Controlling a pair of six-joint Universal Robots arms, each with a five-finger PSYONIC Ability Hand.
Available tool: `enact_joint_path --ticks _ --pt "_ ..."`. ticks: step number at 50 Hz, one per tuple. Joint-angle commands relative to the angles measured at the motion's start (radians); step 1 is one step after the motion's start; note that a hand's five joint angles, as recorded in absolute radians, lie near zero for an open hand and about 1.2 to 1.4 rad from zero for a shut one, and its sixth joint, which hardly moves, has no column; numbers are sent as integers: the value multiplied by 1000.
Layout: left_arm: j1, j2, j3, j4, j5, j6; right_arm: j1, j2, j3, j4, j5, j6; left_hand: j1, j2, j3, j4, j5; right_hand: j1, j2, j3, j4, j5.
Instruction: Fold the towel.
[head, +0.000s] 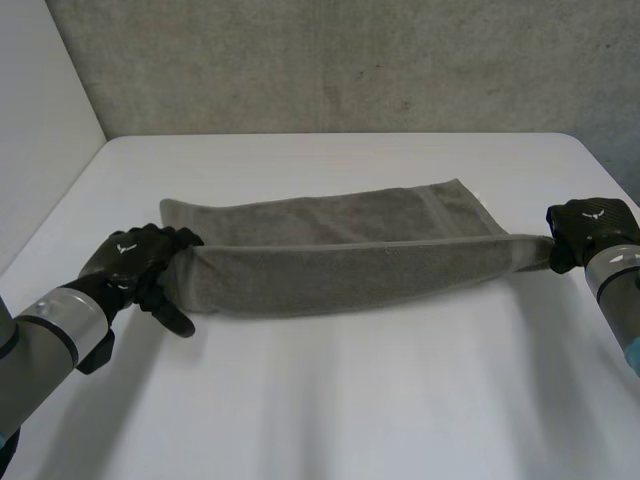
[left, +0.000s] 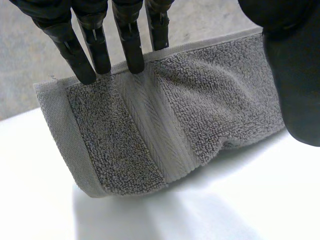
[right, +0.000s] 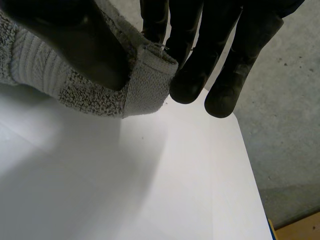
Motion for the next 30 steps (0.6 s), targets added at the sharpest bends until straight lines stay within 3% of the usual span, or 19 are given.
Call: enact_joint_path --ticks 1,8,9,10,11,12,19,20,21,22,23,30 --pt "23 35 8 6 9 43 -1 8 8 -4 0 -4 -43 -87 -43 -49 -23 78 64 58 62 57" --pt "59 17 56 25 9 45 5 20 26 -30 0 -7 -11 -55 -11 -16 9 78 64 58 62 57" --pt "60 -4 83 23 9 45 5 26 32 -46 -1 -7 108 64 108 103 128 78 64 58 62 57" --pt "60 -31 108 16 10 43 5 29 40 -58 -1 -13 685 641 685 679 705 78 64 58 62 57" --pt "60 -31 108 16 10 43 5 29 40 -58 -1 -13 691 647 691 685 711 78 64 58 62 57" --pt "62 -49 134 11 12 42 6 29 46 -67 -1 -26 1016 972 1016 1010 1036 78 64 58 62 57" --pt "62 -88 176 -23 33 38 6 29 65 -87 3 -72 1019 975 1019 1014 1039 78 64 58 62 57" --pt "65 -88 182 -23 42 37 6 29 66 -93 2 -73 810 766 810 805 831 78 64 58 62 57" --pt "69 -88 186 -23 47 37 6 29 66 -98 2 -73 329 285 328 323 349 78 64 58 62 57" --pt "69 -88 186 -23 47 37 6 29 66 -98 2 -73 324 280 324 318 344 78 64 58 62 57" --pt "71 -89 186 -18 49 37 6 29 66 -102 2 -73 -42 -87 -43 -48 -22 78 64 58 62 57" --pt "59 -152 240 -3 47 46 8 29 62 -107 2 -73 -137 -181 -137 -143 -117 78 64 58 62 57"
